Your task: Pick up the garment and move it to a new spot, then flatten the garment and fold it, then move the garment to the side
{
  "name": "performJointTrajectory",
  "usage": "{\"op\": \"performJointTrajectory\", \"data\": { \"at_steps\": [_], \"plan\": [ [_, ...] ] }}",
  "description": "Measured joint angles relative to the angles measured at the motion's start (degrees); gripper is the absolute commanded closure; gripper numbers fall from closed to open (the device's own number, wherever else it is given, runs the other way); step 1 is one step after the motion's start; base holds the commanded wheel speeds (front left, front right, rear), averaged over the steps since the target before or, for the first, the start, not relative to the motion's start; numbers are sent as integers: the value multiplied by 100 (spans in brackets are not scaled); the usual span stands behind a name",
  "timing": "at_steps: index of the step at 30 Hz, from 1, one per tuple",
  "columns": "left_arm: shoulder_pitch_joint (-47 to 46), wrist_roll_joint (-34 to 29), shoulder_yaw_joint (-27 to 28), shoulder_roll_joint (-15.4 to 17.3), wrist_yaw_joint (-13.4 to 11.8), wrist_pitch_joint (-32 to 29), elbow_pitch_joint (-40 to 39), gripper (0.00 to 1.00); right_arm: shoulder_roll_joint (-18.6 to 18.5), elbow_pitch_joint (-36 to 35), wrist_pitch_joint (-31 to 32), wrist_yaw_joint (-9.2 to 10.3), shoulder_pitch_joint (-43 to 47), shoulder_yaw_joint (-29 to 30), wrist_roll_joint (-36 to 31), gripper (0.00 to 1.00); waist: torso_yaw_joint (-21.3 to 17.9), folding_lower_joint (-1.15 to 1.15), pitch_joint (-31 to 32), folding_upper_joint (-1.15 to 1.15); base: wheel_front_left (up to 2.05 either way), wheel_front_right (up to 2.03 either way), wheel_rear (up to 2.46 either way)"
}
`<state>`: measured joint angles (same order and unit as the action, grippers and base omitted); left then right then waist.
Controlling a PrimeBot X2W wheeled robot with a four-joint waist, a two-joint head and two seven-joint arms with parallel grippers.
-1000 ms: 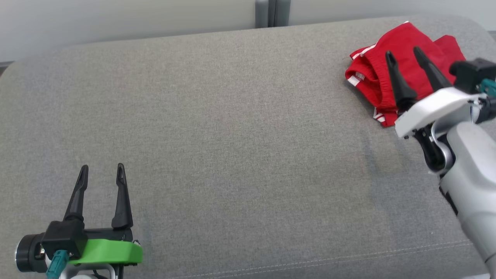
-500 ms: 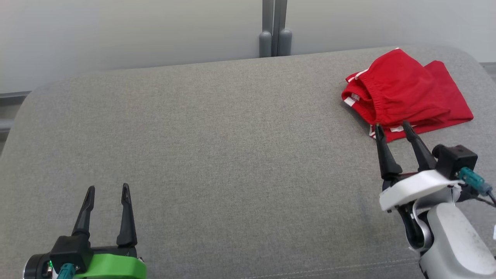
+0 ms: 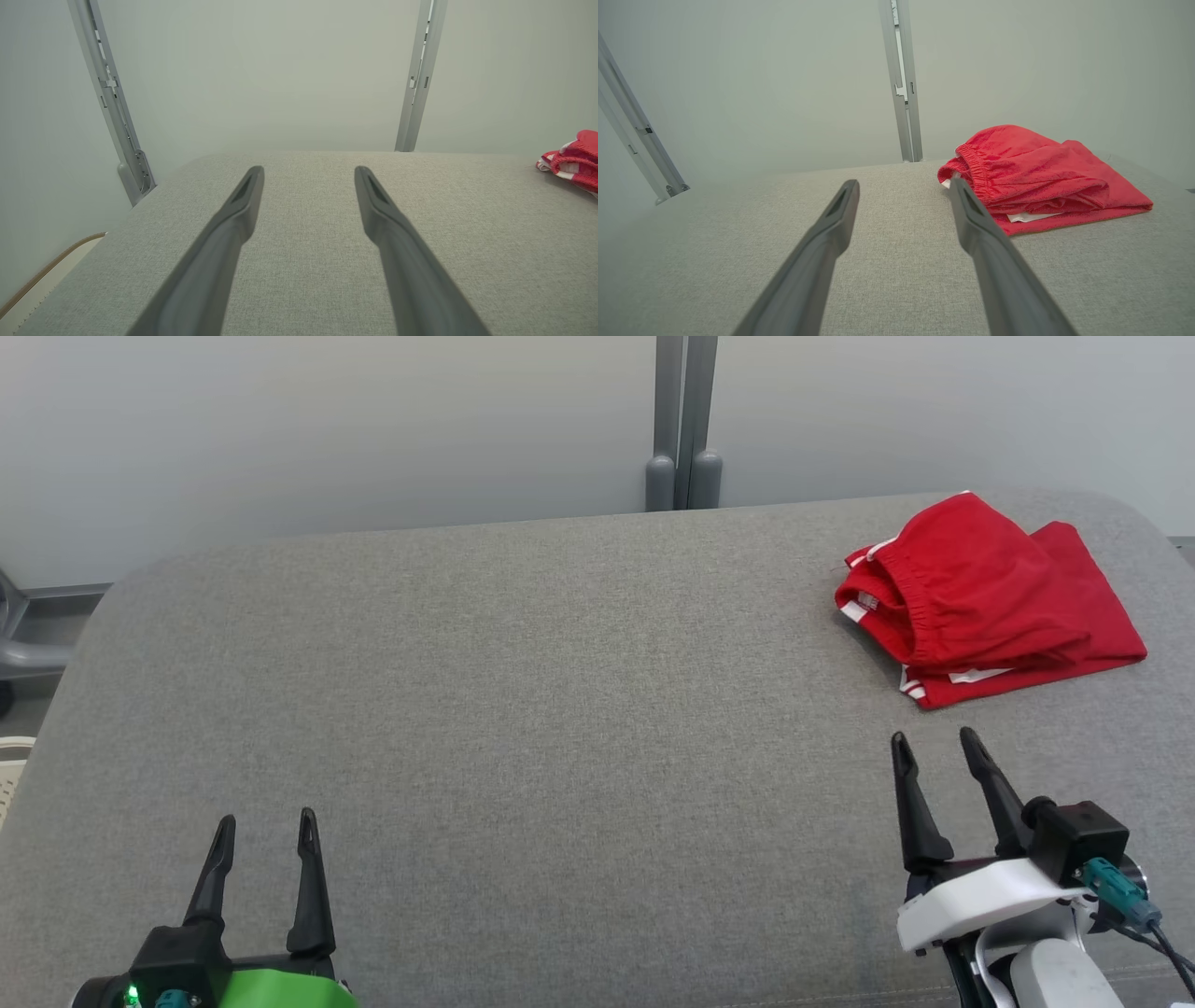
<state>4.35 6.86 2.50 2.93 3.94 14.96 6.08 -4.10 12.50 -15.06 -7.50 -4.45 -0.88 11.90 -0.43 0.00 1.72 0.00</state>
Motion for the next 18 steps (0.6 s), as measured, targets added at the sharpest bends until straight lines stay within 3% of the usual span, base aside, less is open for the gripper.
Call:
{"op": "performJointTrajectory", "data": {
  "at_steps": [18],
  "plan": [
    [94, 103, -32, -3, 59, 0, -30, 0, 113, -14, 0, 0, 157, -97, -52, 0, 101, 0, 54, 0, 0, 0, 0]
  ]
}}
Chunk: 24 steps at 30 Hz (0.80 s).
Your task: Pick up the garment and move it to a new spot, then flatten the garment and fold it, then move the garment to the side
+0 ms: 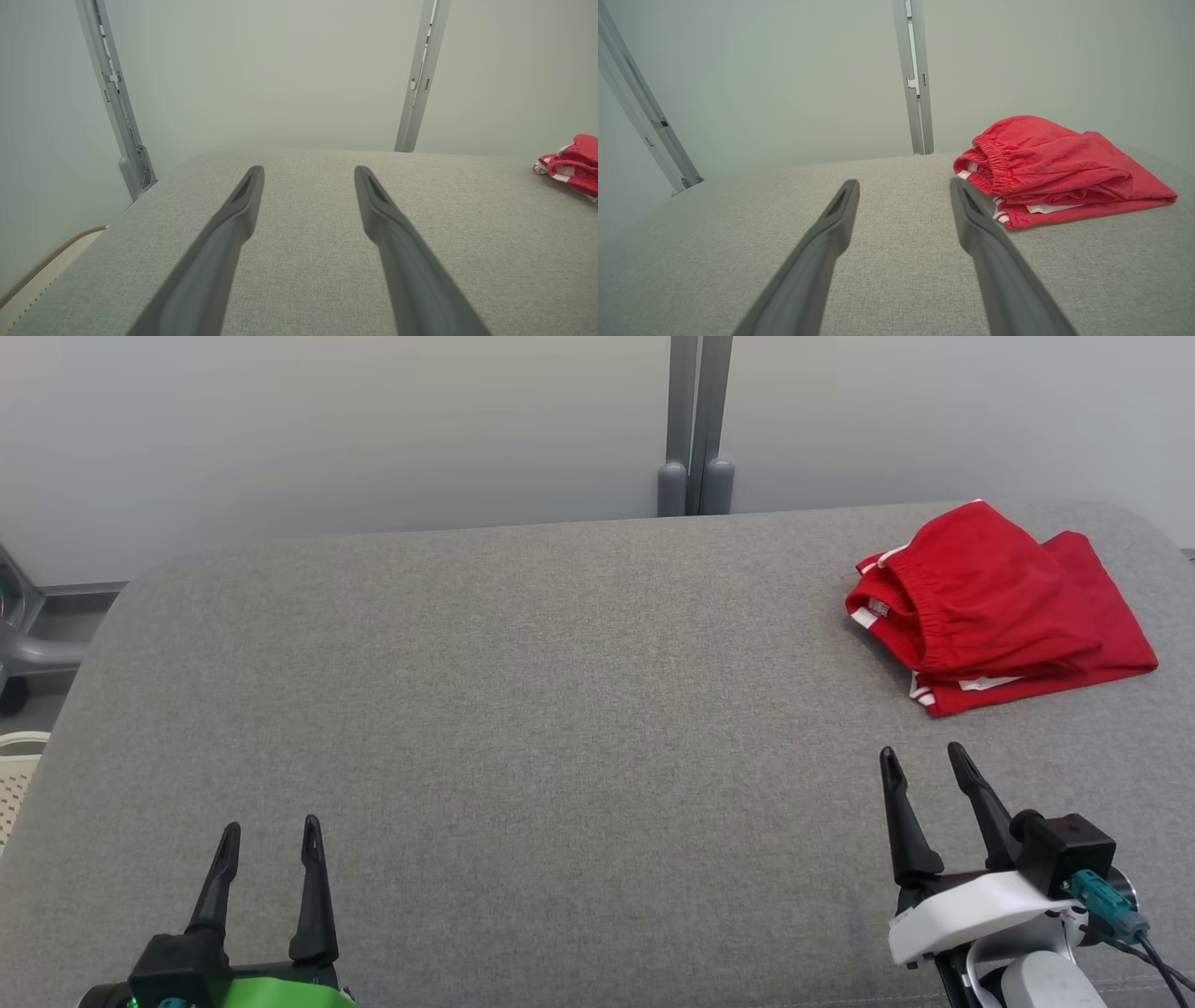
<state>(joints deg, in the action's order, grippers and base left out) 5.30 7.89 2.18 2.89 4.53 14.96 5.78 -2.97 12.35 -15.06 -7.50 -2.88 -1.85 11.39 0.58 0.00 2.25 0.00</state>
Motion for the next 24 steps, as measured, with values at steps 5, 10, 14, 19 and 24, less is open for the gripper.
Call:
{"op": "performJointTrajectory", "data": {
  "at_steps": [5, 10, 14, 19, 24],
  "plan": [
    [3, 0, 10, 0, 2, 0, -16, 0, 3, 10, 0, 0, 0, 0, 7, 0, 6, 0, -13, 0, 0, 0, 0],
    [4, 0, 7, -3, 7, -4, 11, 100, 9, 54, 2, 0, 9, -13, 16, 100, 4, 0, -34, 0, 0, 0, 0],
    [54, 2, -18, -35, 7, -30, 253, 100, 43, 266, 15, 0, 151, -16, 18, 100, 4, 0, -36, 0, 0, 0, 0],
    [26, 508, -63, -44, 8, -87, 430, 100, 51, 397, 269, 0, 132, 157, 421, 100, 1, 0, -47, 0, 0, 0, 0],
    [-140, 1105, -179, -44, 27, -101, 533, 100, 48, 483, 531, 0, 7, 356, 909, 100, -1, 0, -58, 0, 0, 0, 0]
  ]
}}
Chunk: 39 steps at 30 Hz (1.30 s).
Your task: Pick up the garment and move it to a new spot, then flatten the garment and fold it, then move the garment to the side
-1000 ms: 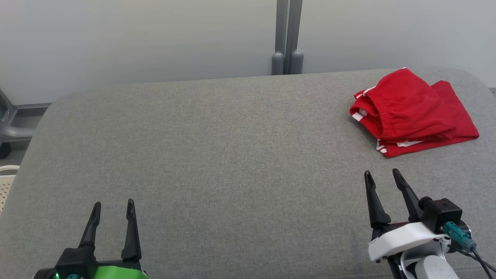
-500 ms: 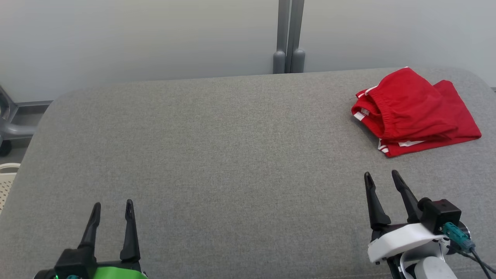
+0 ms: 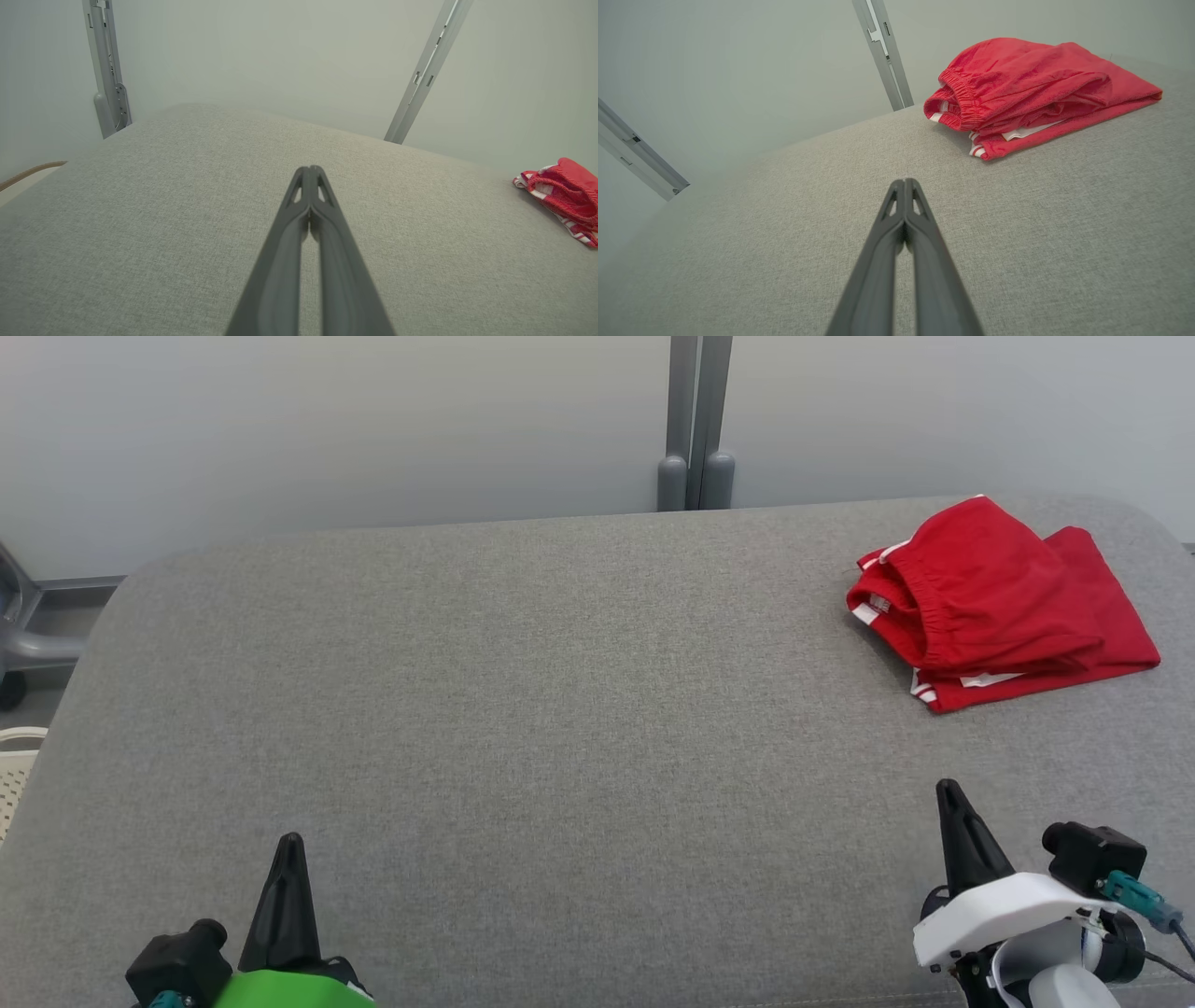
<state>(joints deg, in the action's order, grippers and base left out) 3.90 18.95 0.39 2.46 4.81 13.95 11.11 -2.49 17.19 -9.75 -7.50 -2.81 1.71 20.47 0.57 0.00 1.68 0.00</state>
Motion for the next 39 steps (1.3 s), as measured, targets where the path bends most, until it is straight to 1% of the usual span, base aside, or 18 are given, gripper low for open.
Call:
{"op": "performJointTrajectory", "data": {
  "at_steps": [20, 39],
  "plan": [
    [-597, 2057, -357, 1, 68, -52, 391, 100, -54, 323, 848, 0, -482, 634, 1705, 100, -9, 0, -43, 0, 0, 0, 0],
    [-1068, 3602, -611, 4, 123, -104, 701, 100, -143, 573, 1475, 1, -845, 1065, 3058, 100, -18, 0, -83, 0, 0, 0, 0]
  ]
}}
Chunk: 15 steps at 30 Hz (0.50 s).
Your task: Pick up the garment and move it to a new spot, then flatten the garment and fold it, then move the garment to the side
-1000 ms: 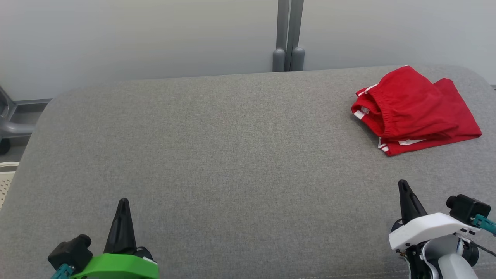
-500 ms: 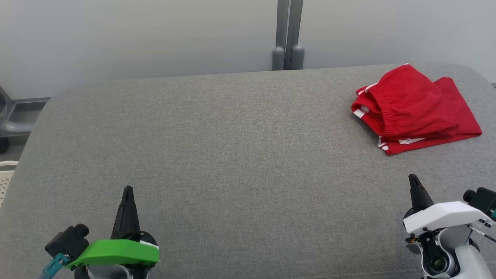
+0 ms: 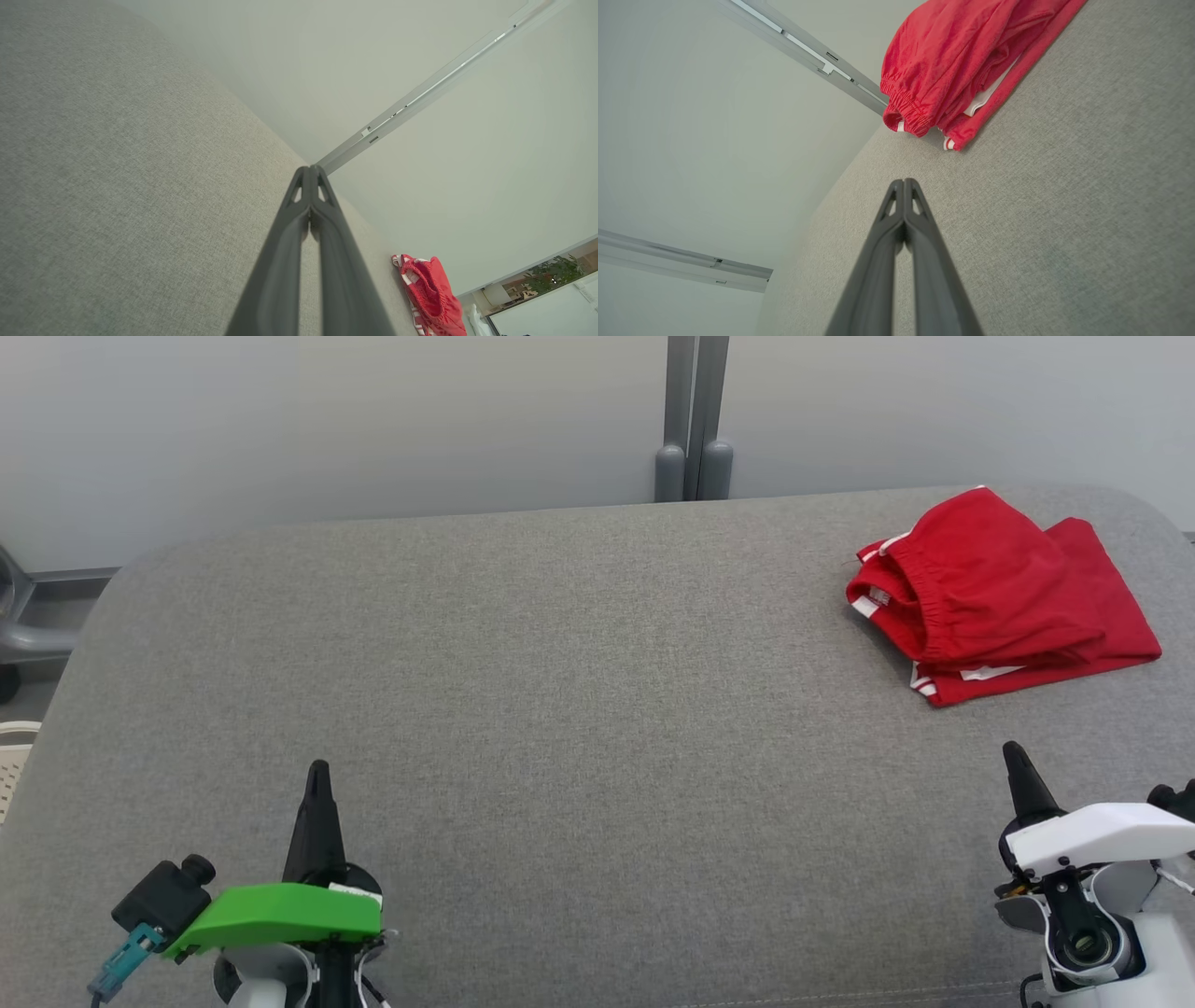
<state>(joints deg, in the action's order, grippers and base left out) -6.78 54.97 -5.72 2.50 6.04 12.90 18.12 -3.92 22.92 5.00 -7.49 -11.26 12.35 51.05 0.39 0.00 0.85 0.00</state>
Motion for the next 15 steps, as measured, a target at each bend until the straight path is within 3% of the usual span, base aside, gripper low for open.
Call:
{"op": "performJointTrajectory", "data": {
  "at_steps": [15],
  "plan": [
    [-307, 1044, -171, 4, 11, -32, 207, 100, -55, 179, 402, 1, -238, 268, 924, 100, -7, 0, -32, 0, 0, 0, 0]
  ]
}}
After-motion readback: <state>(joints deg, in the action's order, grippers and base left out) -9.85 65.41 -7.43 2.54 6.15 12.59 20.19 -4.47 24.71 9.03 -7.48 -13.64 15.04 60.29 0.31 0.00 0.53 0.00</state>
